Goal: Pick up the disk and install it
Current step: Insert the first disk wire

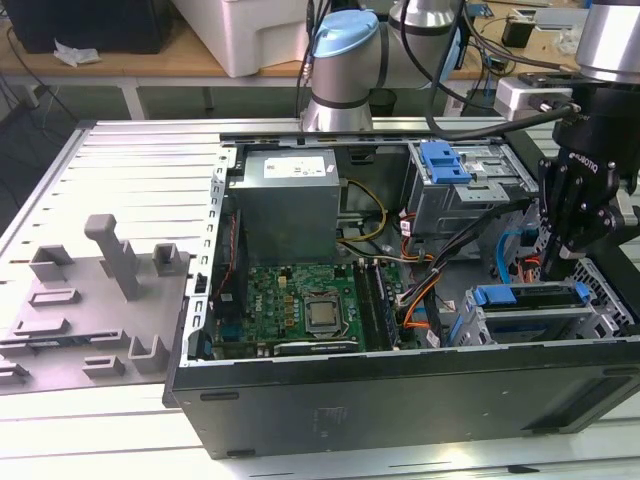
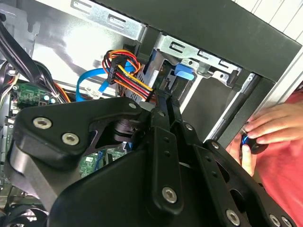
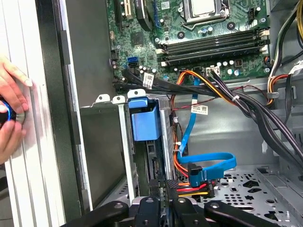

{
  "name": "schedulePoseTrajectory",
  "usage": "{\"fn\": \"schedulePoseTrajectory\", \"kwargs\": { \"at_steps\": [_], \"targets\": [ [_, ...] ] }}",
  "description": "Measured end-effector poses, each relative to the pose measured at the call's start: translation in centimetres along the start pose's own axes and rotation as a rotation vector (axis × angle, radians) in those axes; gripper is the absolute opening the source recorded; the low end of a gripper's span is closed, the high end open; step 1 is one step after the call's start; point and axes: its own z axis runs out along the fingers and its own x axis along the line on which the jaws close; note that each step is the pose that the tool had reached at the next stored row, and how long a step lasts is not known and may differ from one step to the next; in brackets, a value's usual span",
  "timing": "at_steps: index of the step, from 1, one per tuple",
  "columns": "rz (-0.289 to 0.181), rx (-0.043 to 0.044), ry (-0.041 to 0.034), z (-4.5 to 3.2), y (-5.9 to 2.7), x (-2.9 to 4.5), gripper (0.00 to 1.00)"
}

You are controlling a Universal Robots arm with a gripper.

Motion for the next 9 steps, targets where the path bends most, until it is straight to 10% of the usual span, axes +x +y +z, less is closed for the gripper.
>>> {"fn": "schedulePoseTrajectory", "kwargs": {
  "at_steps": [8, 9],
  "targets": [
    [-0.002, 0.0004, -0.0001, 0.00, 0.00, 0.00, 0.16],
    [-0.002, -0.0011, -0.0151, 0.03, -0.01, 0.09, 0.16]
  ]
}}
